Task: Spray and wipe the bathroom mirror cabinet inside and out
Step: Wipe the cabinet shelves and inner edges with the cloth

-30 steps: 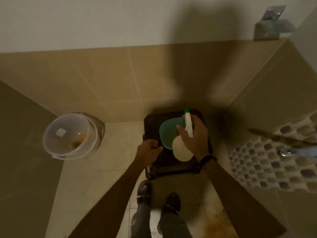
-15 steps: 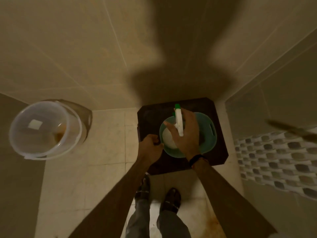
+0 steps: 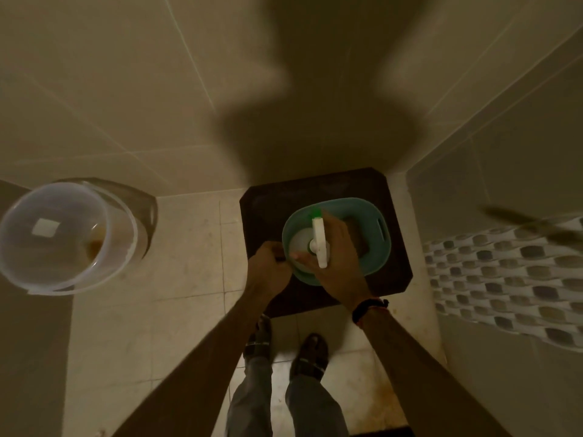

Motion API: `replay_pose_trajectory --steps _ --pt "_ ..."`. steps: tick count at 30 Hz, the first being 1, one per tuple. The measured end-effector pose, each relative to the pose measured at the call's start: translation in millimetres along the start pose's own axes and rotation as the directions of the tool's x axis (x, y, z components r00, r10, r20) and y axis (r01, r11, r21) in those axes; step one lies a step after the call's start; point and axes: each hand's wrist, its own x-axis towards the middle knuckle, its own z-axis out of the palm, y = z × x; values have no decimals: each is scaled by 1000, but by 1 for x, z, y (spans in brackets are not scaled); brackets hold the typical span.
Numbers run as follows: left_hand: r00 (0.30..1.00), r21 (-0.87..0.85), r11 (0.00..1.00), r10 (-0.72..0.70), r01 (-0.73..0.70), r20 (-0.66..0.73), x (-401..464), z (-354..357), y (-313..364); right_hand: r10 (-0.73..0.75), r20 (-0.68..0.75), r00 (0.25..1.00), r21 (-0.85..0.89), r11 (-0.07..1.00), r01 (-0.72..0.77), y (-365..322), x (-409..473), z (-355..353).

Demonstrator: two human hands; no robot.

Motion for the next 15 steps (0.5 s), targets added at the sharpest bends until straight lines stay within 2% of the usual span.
replay_pose_trajectory --steps 4,7,9,11,13,15 --pt "999 69 997 25 -23 -23 -1 -1 4 56 50 997 23 998 -57 8 -9 -21" --pt "997 76 997 17 -11 -70 -2 -1 9 86 -20 996 19 996 -85 14 -17 -38" --pt "995 88 996 13 -4 -102 0 -4 14 133 -103 986 -66 988 -141 16 -16 -45" --pt "993 94 996 7 4 -120 3 -7 16 219 -118 969 -162 958 -236 19 -8 -51" --pt "994 100 995 0 11 -113 5 -10 15 302 -47 952 -273 913 -303 22 4 -52" --pt "995 117 993 4 8 -101 6 -10 13 308 52 950 -434 864 -256 26 20 -51"
